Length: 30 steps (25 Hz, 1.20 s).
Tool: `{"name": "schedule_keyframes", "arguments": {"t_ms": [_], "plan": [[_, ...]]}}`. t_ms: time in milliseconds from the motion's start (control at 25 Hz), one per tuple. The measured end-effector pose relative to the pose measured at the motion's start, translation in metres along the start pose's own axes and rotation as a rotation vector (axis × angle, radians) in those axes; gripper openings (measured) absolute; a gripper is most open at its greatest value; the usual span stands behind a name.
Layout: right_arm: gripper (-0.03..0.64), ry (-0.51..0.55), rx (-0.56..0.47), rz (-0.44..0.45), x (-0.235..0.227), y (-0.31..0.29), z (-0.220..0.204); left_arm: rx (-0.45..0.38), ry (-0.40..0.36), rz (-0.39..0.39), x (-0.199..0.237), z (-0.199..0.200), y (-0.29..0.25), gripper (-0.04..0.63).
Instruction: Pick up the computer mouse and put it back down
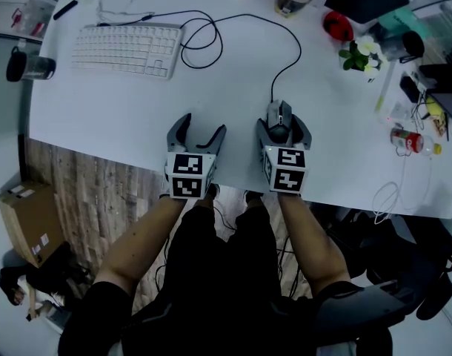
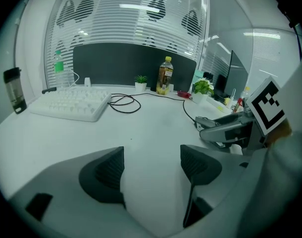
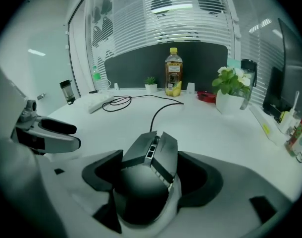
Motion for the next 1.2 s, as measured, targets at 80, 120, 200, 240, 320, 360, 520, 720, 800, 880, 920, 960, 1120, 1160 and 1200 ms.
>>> {"name": "schedule_keyframes", "arguments": {"t_ms": [80, 120, 200, 240, 320, 360, 520, 720, 800, 880, 920, 960, 1120, 1160, 1200], "plan": [[0.330, -0.008, 0.005, -0.008, 0.000, 0.000, 0.000, 0.003, -0.004, -0.002, -0.001, -0.001, 0.000, 0.368], [0.326, -0.012, 0.008, -0.011, 0.000, 0.000, 0.000, 0.005, -0.004, -0.003, -0.001, -0.001, 0.000, 0.368], [0.319, -0.018, 0.010, -0.015, 0.000, 0.000, 0.000, 0.010, -0.003, -0.002, 0.000, -0.002, 0.000, 0.369], [0.316, -0.020, 0.011, -0.016, 0.000, 0.000, 0.000, 0.011, -0.003, -0.001, 0.000, -0.003, 0.000, 0.369], [0.312, -0.025, 0.013, -0.019, 0.000, 0.000, 0.001, 0.004, -0.002, 0.000, 0.000, -0.003, 0.001, 0.369], [0.310, -0.026, 0.012, -0.020, 0.000, 0.000, 0.001, -0.005, 0.000, -0.002, 0.000, -0.001, 0.002, 0.368], [0.307, -0.022, -0.009, 0.000, -0.002, 0.000, 0.000, -0.049, 0.024, -0.010, 0.000, 0.003, 0.006, 0.368], [0.304, -0.026, -0.027, 0.047, -0.004, 0.009, 0.003, -0.060, 0.025, -0.006, -0.001, 0.011, 0.017, 0.368], [0.304, -0.036, -0.029, 0.063, -0.007, 0.019, 0.010, -0.072, 0.019, -0.007, -0.005, 0.019, 0.025, 0.368], [0.304, -0.042, -0.036, 0.082, -0.009, 0.033, 0.022, -0.093, 0.021, -0.010, -0.009, 0.028, 0.036, 0.368], [0.304, -0.040, -0.044, 0.088, -0.010, 0.041, 0.028, -0.110, 0.021, -0.012, -0.010, 0.034, 0.041, 0.368], [0.305, -0.037, -0.055, 0.093, -0.011, 0.049, 0.036, -0.128, 0.019, -0.013, -0.012, 0.041, 0.047, 0.368], [0.305, -0.035, -0.109, 0.109, -0.017, 0.088, 0.065, -0.197, -0.003, -0.022, -0.024, 0.071, 0.076, 0.368], [0.305, -0.035, -0.121, 0.113, -0.019, 0.100, 0.072, -0.212, -0.012, -0.027, -0.029, 0.078, 0.084, 0.368], [0.305, -0.035, -0.134, 0.117, -0.021, 0.110, 0.078, -0.229, -0.023, -0.032, -0.033, 0.085, 0.092, 0.368]]}}
Point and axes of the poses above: the fingertips, and each gripper's own axes: y backward along the fingers, x to its left, z out of its top, the point moved 9 cm from there along y, backward along the fingers, and after that the axes turned 11 degrees about -z, right-handed, at the moved point
